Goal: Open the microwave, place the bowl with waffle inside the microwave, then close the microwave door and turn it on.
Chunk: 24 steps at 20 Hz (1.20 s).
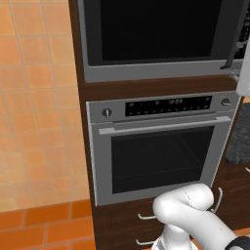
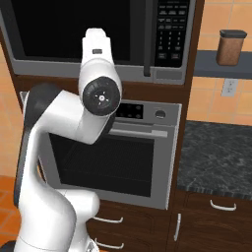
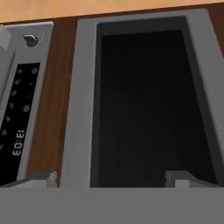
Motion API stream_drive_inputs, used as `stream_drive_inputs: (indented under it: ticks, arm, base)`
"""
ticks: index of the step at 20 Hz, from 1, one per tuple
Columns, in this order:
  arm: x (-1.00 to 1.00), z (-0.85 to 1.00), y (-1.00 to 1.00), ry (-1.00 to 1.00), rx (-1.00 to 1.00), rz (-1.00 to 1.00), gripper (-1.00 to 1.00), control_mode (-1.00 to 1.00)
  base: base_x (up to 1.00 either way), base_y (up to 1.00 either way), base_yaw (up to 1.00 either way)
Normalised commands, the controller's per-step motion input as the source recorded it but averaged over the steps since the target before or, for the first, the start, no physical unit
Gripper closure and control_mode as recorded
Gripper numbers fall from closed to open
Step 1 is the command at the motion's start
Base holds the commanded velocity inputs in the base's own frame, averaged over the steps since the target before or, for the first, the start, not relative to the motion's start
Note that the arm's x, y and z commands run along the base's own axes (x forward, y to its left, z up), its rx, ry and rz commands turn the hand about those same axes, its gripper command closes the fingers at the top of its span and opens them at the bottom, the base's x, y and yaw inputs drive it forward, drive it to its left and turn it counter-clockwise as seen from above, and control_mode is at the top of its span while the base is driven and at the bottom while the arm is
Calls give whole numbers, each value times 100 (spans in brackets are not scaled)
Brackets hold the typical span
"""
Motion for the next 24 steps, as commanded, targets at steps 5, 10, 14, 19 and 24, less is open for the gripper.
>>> stream_drive_inputs:
  ticks: [5, 10, 14, 19, 24]
  arm:
    - [0, -4, -74, 0, -13, 0, -100, -100]
    - [0, 0, -74, 0, -20, 7, -100, -100]
    - [0, 0, -57, -1, -25, 15, -100, -100]
    - [4, 0, -26, -12, -16, 7, -100, -100]
    - [24, -8, -1, -23, -8, 0, -100, -100]
  base:
    - [0, 0, 0]
    - [0, 0, 0]
    - [0, 0, 0]
    - [0, 0, 0]
    - [0, 0, 0]
